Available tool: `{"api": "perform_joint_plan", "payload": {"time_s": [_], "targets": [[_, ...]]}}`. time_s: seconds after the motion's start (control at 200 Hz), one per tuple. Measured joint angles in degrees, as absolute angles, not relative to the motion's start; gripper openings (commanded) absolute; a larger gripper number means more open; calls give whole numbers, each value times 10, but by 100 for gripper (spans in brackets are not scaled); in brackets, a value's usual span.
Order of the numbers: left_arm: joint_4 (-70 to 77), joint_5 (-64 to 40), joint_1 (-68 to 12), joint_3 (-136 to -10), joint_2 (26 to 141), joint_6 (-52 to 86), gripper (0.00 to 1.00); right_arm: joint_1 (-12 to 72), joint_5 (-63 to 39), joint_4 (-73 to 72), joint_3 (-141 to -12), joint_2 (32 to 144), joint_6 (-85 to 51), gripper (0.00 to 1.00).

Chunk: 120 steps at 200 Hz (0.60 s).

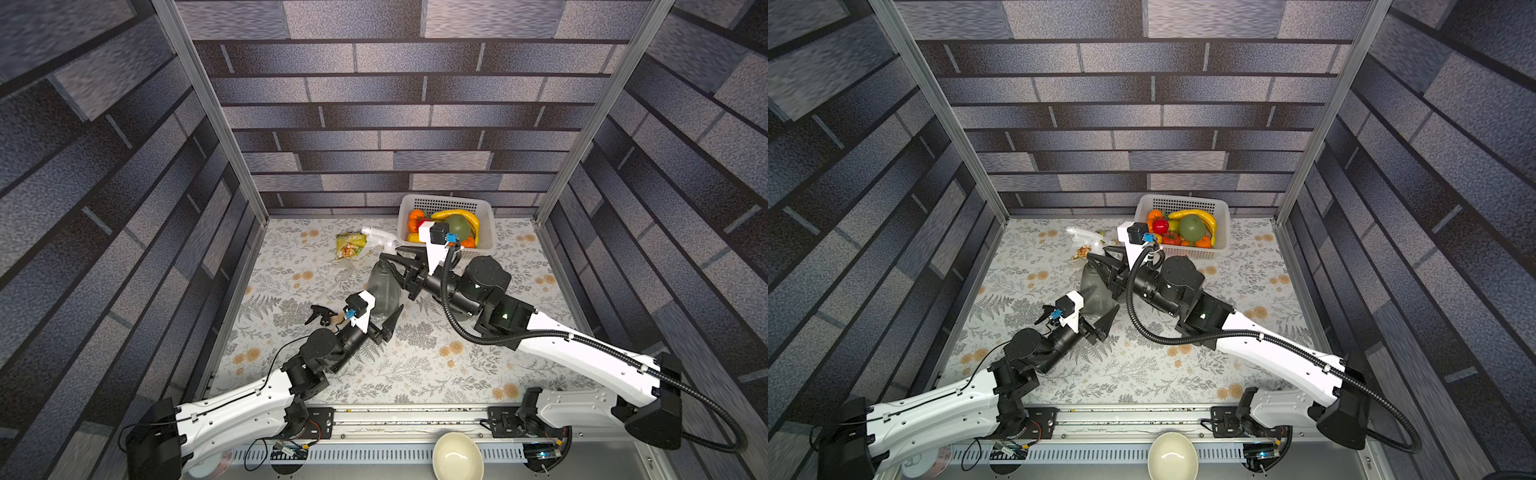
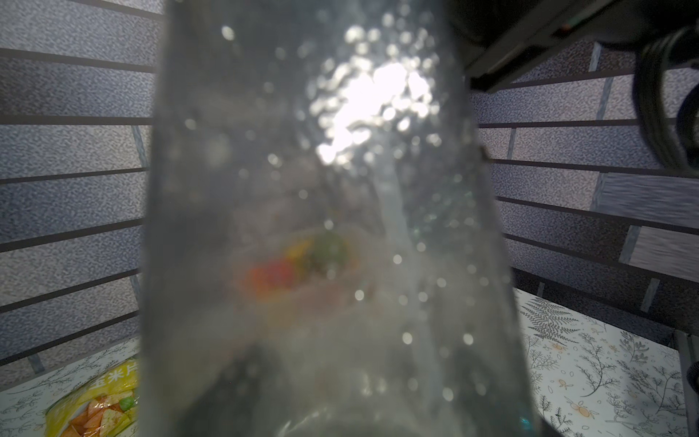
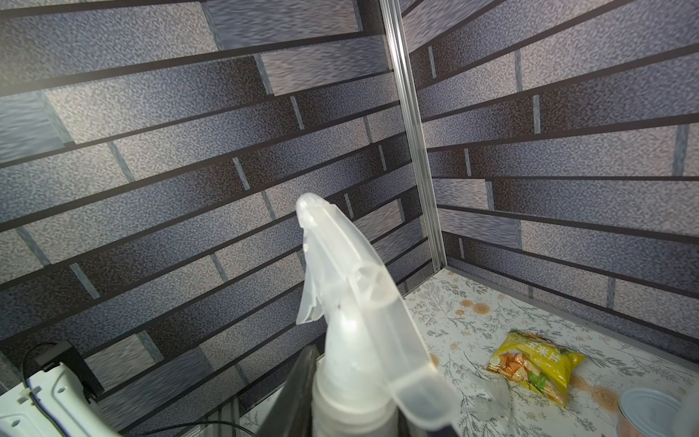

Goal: Attach spray nozzles to spray bottles
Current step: Insert the spray nozzle into the spray bottle.

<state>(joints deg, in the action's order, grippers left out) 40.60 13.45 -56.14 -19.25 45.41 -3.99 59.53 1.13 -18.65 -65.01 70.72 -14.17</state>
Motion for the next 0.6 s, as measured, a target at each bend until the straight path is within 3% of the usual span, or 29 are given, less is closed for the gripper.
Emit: {"api": "perform_joint_plan", "payload": {"time_s": [0.601], "targets": [[398,117,-554,-208,465,-40,71,595,9,-219,-633,708,-141,33]]}}
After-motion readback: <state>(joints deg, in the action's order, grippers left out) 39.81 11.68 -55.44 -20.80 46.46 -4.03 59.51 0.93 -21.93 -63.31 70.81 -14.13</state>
